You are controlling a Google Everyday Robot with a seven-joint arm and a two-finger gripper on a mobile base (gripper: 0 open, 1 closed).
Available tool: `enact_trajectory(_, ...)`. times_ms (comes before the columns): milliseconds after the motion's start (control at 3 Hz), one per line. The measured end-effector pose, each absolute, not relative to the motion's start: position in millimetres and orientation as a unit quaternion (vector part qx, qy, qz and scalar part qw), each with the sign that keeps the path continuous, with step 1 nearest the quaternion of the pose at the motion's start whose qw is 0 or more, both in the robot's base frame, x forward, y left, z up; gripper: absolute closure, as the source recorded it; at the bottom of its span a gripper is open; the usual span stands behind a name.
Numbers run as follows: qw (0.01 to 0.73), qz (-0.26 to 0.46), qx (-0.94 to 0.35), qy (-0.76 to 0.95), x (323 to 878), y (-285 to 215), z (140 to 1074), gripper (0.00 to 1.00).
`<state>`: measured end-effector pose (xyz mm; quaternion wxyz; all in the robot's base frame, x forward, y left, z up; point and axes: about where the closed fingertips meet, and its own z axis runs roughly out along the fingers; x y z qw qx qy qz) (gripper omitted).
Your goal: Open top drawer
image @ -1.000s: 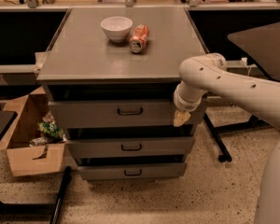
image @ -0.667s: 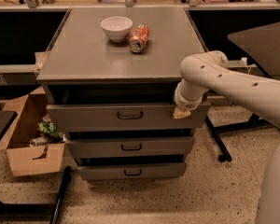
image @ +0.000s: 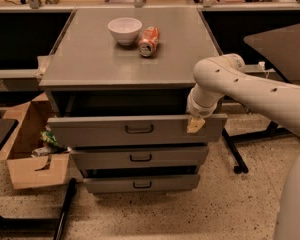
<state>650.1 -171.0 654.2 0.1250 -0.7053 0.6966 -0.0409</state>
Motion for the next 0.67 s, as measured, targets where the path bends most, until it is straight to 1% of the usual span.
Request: enact_trajectory(667, 0.125, -0.041, -0.705, 0.697, 650.1, -170.9, 654.1, 0.39)
